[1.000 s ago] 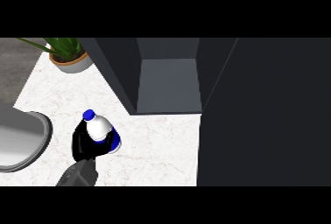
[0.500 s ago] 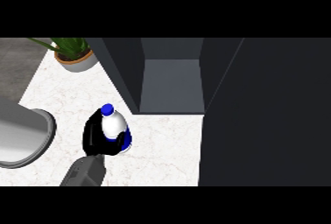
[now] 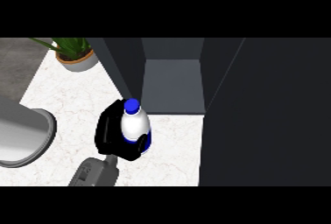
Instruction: Pick up the bottled water, place it into the cabinet and close the cabinet
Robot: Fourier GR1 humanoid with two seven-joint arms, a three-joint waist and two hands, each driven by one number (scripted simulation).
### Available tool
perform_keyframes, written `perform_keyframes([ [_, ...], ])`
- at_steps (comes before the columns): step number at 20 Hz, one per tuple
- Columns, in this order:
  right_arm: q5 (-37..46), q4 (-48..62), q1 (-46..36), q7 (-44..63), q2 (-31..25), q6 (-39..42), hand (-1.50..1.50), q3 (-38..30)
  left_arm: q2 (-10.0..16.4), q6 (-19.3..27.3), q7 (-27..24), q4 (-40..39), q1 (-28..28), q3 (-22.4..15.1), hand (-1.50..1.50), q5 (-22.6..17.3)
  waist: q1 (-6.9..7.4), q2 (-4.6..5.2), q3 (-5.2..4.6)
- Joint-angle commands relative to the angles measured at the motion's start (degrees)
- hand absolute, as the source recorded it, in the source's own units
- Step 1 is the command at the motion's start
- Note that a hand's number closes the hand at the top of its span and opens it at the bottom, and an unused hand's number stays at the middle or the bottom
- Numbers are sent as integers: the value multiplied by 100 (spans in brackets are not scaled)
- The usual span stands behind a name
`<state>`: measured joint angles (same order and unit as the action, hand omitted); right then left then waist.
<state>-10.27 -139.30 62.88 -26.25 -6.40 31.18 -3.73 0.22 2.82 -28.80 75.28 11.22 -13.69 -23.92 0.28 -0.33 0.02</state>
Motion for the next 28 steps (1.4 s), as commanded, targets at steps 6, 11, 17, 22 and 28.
perform_keyframes([
  [6, -483, -212, -318, 390, -37, -6, -150, -186, -21, 1943, 1509, 1475, 630, -1209, 150, 202, -48, 22, 1],
  [11, -654, -627, -179, 526, -105, 87, -150, -223, -22, 3343, 1329, 1022, 1439, -2010, 150, -66, -173, 35, -4],
  [17, -671, -612, -86, 444, -38, 189, -150, -361, -22, 4011, 1975, 808, 2559, -1647, 150, 25, -164, 29, -3],
  [22, -803, -368, -494, 567, -161, 124, -150, -619, -22, 4268, 1892, -166, 3292, -1546, 150, 48, -153, 48, -2],
  [28, -1237, -451, -585, 719, -283, 126, -150, -1043, -22, 3967, 1448, -942, 3274, -1599, 150, -185, -157, 63, -5],
])
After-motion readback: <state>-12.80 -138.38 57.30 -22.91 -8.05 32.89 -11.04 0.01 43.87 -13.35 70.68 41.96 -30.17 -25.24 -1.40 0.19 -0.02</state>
